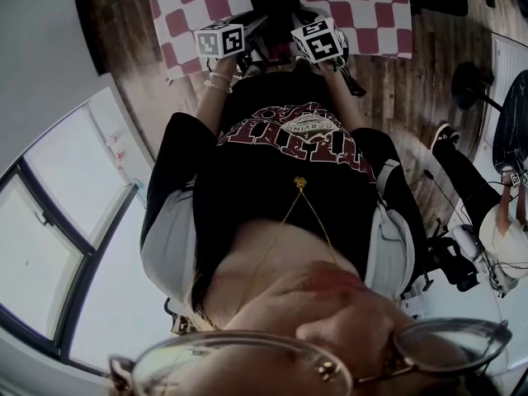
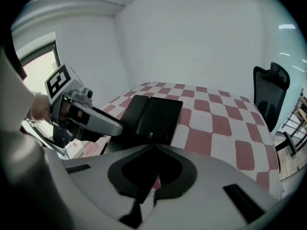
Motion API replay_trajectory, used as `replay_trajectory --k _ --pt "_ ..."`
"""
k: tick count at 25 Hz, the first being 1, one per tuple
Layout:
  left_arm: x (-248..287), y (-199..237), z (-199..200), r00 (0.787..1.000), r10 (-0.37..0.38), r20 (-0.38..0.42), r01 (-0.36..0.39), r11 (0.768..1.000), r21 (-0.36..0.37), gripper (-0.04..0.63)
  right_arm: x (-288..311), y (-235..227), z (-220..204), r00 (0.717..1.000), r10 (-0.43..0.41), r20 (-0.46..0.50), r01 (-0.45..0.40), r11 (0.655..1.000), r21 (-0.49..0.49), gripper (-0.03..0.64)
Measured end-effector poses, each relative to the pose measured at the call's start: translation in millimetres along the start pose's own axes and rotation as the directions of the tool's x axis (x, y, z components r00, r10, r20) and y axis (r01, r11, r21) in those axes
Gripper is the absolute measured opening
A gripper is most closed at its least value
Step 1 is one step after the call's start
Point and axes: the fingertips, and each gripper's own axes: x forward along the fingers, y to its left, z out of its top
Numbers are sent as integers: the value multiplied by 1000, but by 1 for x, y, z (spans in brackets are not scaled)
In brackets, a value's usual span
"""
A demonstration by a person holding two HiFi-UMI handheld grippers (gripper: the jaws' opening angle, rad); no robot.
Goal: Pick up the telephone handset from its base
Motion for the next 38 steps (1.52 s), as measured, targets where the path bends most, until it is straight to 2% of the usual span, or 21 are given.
replay_trajectory --k 2,13,23,26,38 --pt "1 -5 5 1000 -25 8 25 1000 -12 152 -1 0 0 1000 1 0 -1 1000 7 18" --pt "12 -7 11 999 -36 3 36 999 -31 161 0 1 -1 1000 -13 9 14 1000 -7 18" --pt "12 0 3 999 33 -7 -33 999 -15 163 0 1 1 1000 -14 26 14 1000 -5 18" --pt "6 -10 12 999 36 3 -36 999 10 160 0 1 2 999 -17 32 18 1000 -13 18" --pt "0 -18 16 999 44 11 -44 999 -14 132 1 0 1 999 -9 42 10 1000 -11 18"
